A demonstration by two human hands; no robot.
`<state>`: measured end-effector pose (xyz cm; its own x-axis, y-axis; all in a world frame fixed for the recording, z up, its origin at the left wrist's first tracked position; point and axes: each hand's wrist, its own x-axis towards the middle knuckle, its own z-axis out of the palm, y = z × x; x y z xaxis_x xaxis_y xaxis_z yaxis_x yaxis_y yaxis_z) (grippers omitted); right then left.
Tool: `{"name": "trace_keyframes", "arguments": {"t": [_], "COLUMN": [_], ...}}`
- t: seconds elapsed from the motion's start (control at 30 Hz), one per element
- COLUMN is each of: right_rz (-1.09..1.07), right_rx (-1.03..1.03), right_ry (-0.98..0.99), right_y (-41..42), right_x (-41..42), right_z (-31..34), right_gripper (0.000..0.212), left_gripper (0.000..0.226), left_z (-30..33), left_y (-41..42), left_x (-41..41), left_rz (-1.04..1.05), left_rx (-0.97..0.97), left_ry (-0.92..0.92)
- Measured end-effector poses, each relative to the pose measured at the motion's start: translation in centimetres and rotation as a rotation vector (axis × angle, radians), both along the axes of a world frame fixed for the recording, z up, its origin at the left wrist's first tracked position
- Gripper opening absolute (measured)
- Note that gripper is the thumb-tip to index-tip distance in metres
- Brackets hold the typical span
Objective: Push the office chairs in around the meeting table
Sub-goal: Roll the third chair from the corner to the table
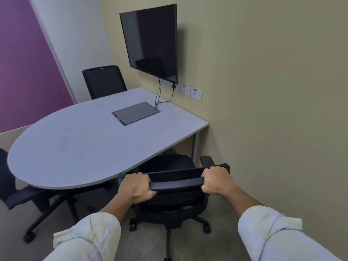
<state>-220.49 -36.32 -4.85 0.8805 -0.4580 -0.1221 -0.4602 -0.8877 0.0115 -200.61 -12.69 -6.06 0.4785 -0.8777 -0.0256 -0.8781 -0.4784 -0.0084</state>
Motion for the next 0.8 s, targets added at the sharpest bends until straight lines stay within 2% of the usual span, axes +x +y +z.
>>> {"name": "trace_keyframes", "arguments": {"t": [0.1,0.43,0.6,0.7,0.8], "right_rz": [0.048,0.128,0.103,0.062,0.035], "right_rx": [-0.001,-0.026,-0.086,-0.109,-0.133], "right_ry": [0.069,0.087,0.078,0.095,0.092], "right_y": [-3.2,-12.3,-16.0,-18.4,-20.8], "right_x": [0.7,5.5,9.5,12.0,14.7], "right_z": [0.4,0.5,0.6,0.5,0.2], "right_gripper": [0.007,0.013,0.0,0.014,0.019], "left_gripper": [0.042,0.043,0.035,0.031,0.025], "left_z": [-0.5,-1.1,-1.0,-1.0,-0.7], "left_y": [-2.2,-9.8,-13.7,-16.1,-18.3], "left_x": [-1.3,-0.7,0.9,2.3,3.8], "left_rz": [0.072,0.215,0.272,0.292,0.322], "left_rx": [-0.011,-0.051,-0.082,-0.105,-0.11], "left_ry": [-0.009,-0.021,0.013,0.029,0.061]}}
